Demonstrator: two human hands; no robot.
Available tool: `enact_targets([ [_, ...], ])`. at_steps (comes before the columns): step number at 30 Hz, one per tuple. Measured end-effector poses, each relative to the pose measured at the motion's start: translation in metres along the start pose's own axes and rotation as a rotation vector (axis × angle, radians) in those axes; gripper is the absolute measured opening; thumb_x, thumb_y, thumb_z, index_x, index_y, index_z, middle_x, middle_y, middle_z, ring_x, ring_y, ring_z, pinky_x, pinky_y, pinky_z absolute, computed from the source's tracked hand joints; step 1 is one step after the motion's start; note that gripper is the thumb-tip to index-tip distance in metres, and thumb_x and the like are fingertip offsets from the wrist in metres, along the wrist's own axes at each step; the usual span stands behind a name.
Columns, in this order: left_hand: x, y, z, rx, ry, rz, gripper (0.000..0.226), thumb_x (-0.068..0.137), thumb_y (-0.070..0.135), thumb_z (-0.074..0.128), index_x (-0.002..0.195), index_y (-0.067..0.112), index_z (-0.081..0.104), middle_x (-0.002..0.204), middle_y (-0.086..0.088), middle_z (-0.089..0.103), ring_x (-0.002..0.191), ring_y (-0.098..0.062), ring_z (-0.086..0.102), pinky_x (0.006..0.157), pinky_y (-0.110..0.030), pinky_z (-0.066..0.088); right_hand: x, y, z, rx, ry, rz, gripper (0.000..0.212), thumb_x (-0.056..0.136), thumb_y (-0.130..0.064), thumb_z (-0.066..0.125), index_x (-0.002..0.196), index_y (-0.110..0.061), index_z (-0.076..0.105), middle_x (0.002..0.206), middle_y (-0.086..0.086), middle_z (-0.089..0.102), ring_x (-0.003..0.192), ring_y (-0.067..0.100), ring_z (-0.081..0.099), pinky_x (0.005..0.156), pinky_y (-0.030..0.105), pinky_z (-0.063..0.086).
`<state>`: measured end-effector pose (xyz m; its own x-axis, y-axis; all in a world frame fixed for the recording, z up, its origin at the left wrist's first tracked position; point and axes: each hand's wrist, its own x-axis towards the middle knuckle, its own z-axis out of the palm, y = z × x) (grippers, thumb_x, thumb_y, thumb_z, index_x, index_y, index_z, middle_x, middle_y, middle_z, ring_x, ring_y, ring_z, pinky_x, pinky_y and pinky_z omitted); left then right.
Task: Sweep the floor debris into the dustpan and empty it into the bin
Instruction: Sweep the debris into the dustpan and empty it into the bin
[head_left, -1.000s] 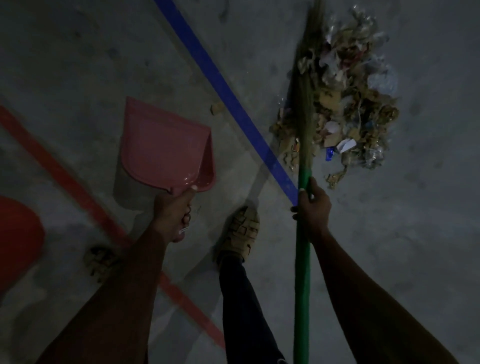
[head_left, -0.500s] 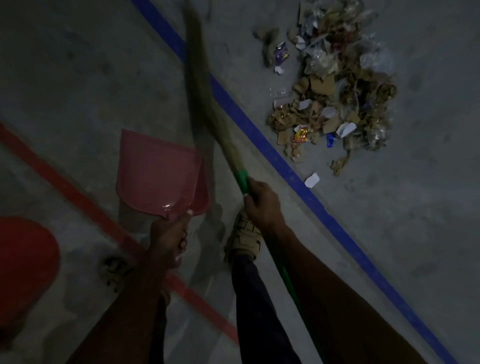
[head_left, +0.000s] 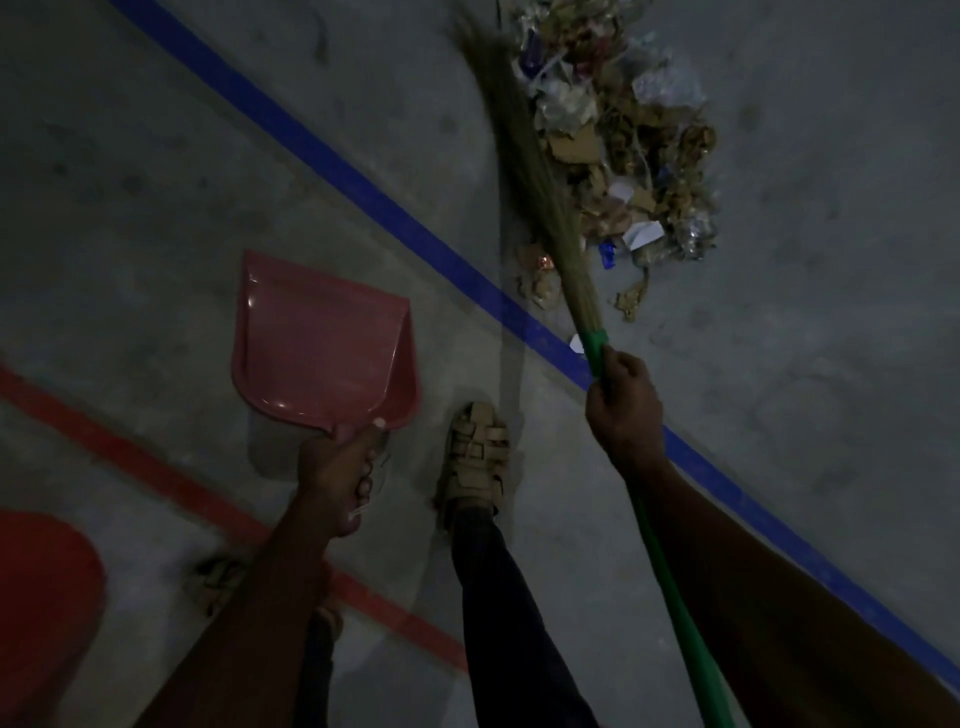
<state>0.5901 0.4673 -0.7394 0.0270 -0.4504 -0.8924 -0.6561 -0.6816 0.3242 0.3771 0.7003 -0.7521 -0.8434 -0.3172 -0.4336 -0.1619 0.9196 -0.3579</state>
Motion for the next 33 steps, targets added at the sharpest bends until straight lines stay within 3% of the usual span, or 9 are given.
enact_targets([
  [6, -0.017, -0.003, 0.022, 0.085, -0.077, 0.046, 0.04, 0.09, 0.029, 0.076, 0.065, 0.008, 0.054, 0.04, 0.003, 0.042, 0.027, -0.009, 0.033, 0.035, -0.013, 0.026, -0.037, 0.028, -0.023, 0.004, 0.162, -0.116, 0.052, 0.089, -0.01, 0.061, 0.14, -0.015, 0.049, 0.137, 0.005, 0.049, 0.075, 0.021, 0.06, 0.055, 0.038, 0.054],
  [11, -0.03, -0.005, 0.028, 0.216, -0.116, 0.13, 0.033, 0.089, 0.027, 0.078, 0.07, 0.01, 0.055, 0.053, -0.007, 0.05, 0.033, -0.013, 0.036, 0.041, -0.018, 0.03, -0.089, 0.05, -0.021, 0.089, 0.28, -0.066, 0.049, 0.086, -0.01, 0.063, 0.135, -0.011, 0.058, 0.135, 0.007, 0.056, 0.086, 0.018, 0.061, 0.065, 0.026, 0.047],
  [14, -0.03, -0.004, 0.025, 0.346, -0.127, 0.204, 0.028, 0.088, 0.022, 0.078, 0.075, 0.015, 0.055, 0.062, -0.009, 0.053, 0.035, -0.013, 0.039, 0.042, -0.02, 0.031, -0.126, 0.07, -0.016, 0.161, 0.232, 0.074, 0.057, 0.082, -0.008, 0.069, 0.137, -0.019, 0.058, 0.136, -0.003, 0.056, 0.088, 0.014, 0.063, 0.07, 0.026, 0.05],
  [17, -0.027, -0.003, 0.017, 0.421, -0.153, 0.195, 0.03, 0.089, 0.02, 0.078, 0.089, -0.004, 0.062, 0.055, -0.009, 0.051, 0.029, -0.012, 0.038, 0.037, -0.018, 0.031, -0.162, 0.084, -0.01, 0.175, 0.137, 0.111, 0.055, 0.079, -0.018, 0.066, 0.134, -0.023, 0.061, 0.132, -0.01, 0.058, 0.087, 0.011, 0.064, 0.07, 0.024, 0.051],
  [20, -0.023, -0.003, 0.011, 0.464, -0.152, 0.191, 0.039, 0.088, 0.022, 0.079, 0.105, -0.007, 0.059, 0.051, -0.007, 0.048, 0.027, -0.013, 0.037, 0.034, -0.018, 0.031, -0.184, 0.097, -0.001, 0.175, 0.044, 0.158, 0.051, 0.077, -0.025, 0.063, 0.128, -0.027, 0.066, 0.128, -0.014, 0.061, 0.088, 0.014, 0.066, 0.068, 0.023, 0.049],
  [23, -0.024, 0.001, 0.011, 0.532, -0.153, 0.206, 0.035, 0.089, 0.025, 0.078, 0.09, -0.004, 0.059, 0.042, -0.004, 0.046, 0.025, -0.014, 0.037, 0.034, -0.016, 0.031, -0.185, 0.108, 0.007, 0.096, 0.003, 0.242, 0.046, 0.08, -0.019, 0.069, 0.124, -0.03, 0.068, 0.127, -0.012, 0.061, 0.087, 0.021, 0.067, 0.065, 0.029, 0.051],
  [27, -0.027, 0.002, 0.018, 0.577, -0.163, 0.224, 0.04, 0.089, 0.026, 0.078, 0.069, -0.001, 0.057, 0.041, -0.005, 0.045, 0.025, -0.015, 0.037, 0.035, -0.016, 0.032, -0.17, 0.108, 0.006, 0.033, 0.148, 0.273, 0.043, 0.083, -0.014, 0.066, 0.125, -0.024, 0.065, 0.128, -0.007, 0.059, 0.08, 0.027, 0.066, 0.058, 0.027, 0.043],
  [33, -0.036, -0.006, 0.027, 0.636, -0.184, 0.243, 0.042, 0.089, 0.027, 0.078, 0.065, 0.0, 0.057, 0.041, -0.006, 0.045, 0.025, -0.014, 0.037, 0.035, -0.015, 0.03, -0.166, 0.102, -0.006, -0.049, 0.352, 0.259, 0.051, 0.083, -0.012, 0.065, 0.133, -0.014, 0.056, 0.13, 0.007, 0.055, 0.076, 0.028, 0.062, 0.054, 0.029, 0.045],
])
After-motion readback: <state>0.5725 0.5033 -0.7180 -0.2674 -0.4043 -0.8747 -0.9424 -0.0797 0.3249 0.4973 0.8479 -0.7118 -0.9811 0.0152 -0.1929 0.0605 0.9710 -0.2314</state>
